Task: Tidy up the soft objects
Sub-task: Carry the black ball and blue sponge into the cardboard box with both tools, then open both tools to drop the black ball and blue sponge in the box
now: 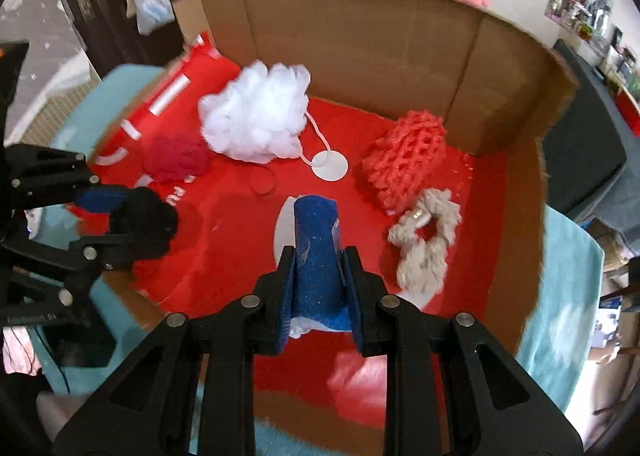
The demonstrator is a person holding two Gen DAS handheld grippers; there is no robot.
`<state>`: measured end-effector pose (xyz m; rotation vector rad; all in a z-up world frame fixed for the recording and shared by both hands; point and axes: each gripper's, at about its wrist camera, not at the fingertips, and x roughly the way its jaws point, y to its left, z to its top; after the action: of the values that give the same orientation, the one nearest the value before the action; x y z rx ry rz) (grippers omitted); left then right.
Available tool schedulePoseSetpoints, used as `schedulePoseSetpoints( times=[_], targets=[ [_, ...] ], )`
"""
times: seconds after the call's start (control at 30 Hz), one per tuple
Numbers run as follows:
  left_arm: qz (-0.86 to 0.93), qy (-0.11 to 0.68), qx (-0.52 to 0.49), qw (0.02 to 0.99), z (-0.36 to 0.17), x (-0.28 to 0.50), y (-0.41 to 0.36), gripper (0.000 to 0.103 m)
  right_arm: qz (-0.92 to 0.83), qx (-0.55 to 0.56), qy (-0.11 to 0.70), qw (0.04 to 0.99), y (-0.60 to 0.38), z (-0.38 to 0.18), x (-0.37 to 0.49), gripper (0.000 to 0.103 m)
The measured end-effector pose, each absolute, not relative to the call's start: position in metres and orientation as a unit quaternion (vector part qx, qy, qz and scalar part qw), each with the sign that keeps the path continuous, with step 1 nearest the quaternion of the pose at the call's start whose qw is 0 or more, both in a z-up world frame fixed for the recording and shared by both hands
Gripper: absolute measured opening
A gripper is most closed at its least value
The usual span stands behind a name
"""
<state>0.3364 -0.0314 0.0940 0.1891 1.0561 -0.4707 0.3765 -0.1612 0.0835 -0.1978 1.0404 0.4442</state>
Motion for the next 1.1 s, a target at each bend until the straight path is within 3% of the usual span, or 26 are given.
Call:
schedulePoseSetpoints(
  times=[0.5,0.63,0.73,1.07,1.1],
  targets=[
    [-0.189,0.537,0.098,0.816,0.063,0.384,-0.04,0.03,0.191,-0.097,0.524,0.825,-0.152,0.059,0.415,0.022],
    [-0.173,0.541,0.096,0.817,0.057,0.392,-0.043,0.038,0.184,-0.086,0.529,0.824,-0.153,0.058,0.423,0.023],
    [-0.168,0.538,0.09,0.821,0.058,0.393,-0.041,0.055,0.182,-0.083,0.534,0.822,-0.154,0.058,0.428,0.023],
    [-0.17,0.519,0.083,0.834,0.072,0.374,-0.029,0.068,0.162,-0.09,0.531,0.827,-0.145,0.059,0.421,0.024],
    [-0.169,0.518,0.083,0.835,0.074,0.37,-0.029,0.068,0.158,-0.089,0.531,0.827,-0.146,0.059,0.419,0.028]
  ],
)
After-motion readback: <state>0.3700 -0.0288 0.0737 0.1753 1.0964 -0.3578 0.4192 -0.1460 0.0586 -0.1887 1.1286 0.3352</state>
